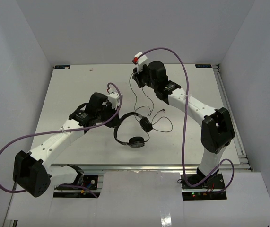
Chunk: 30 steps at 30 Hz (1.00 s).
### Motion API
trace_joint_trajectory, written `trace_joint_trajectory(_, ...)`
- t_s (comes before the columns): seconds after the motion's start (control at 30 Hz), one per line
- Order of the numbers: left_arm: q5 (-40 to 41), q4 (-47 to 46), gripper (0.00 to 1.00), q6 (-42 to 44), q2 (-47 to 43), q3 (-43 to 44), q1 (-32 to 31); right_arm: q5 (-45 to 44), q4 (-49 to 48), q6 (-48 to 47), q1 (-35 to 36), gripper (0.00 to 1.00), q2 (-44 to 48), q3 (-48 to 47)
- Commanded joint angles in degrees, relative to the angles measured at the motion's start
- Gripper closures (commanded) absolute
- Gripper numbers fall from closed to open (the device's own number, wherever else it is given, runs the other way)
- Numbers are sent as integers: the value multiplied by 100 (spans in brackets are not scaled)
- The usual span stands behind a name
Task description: Wrap the headphones
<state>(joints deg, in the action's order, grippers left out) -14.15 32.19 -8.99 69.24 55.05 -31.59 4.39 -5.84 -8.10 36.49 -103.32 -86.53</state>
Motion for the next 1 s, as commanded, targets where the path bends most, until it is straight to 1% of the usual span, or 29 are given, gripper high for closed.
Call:
trace_joint_trajectory(0.0, 1753, 351, 100, -115, 133, 292, -58, 372, 574, 246, 7, 92, 356, -383)
trace_joint_trajectory(0.13, 2792, 653, 100, -399, 352, 433, -58, 751, 575, 407, 7, 92, 593, -183)
trace_joint_trajectory(0.17, 2830, 665, 100, -410, 362, 466, -58, 765, 575, 414, 7, 92, 602, -127)
trace_joint_trajectory(0.27, 3652, 928, 100, -725, 637, 657, -58, 1136, 877, 648, 9, 92, 769, -46)
trace_joint_trajectory(0.4, 4523, 1171, 100, -1037, 935, 881, -57, 1724, 1042, 906, 17, 92, 988, 110)
trace_joint_trajectory(0.47, 4735, 1254, 100, -1210, 983, 972, -49, 1890, 1050, 931, 25, 92, 1103, 242)
trace_joint_trajectory(0.53, 4876, 1271, 100, -1470, 977, 1085, -23, 2125, 955, 1054, 33, 92, 1399, 641)
trace_joint_trajectory(0.63, 4913, 1281, 100, -1636, 960, 1235, 30, 2577, 606, 1354, 26, 92, 1633, 1066)
trace_joint_trajectory(0.7, 4911, 1284, 100, -1748, 982, 1434, 30, 3058, 36, 1607, 56, 92, 1889, 1500)
trace_joint_trajectory(0.83, 4951, 1298, 100, -1928, 998, 1690, 45, 3678, -1350, 2216, 80, 92, 2252, 2537)
trace_joint_trajectory(0.97, 5008, 1349, 100, -2140, 957, 1957, 69, 4341, -2462, 2840, 120, 92, 2407, 3155)
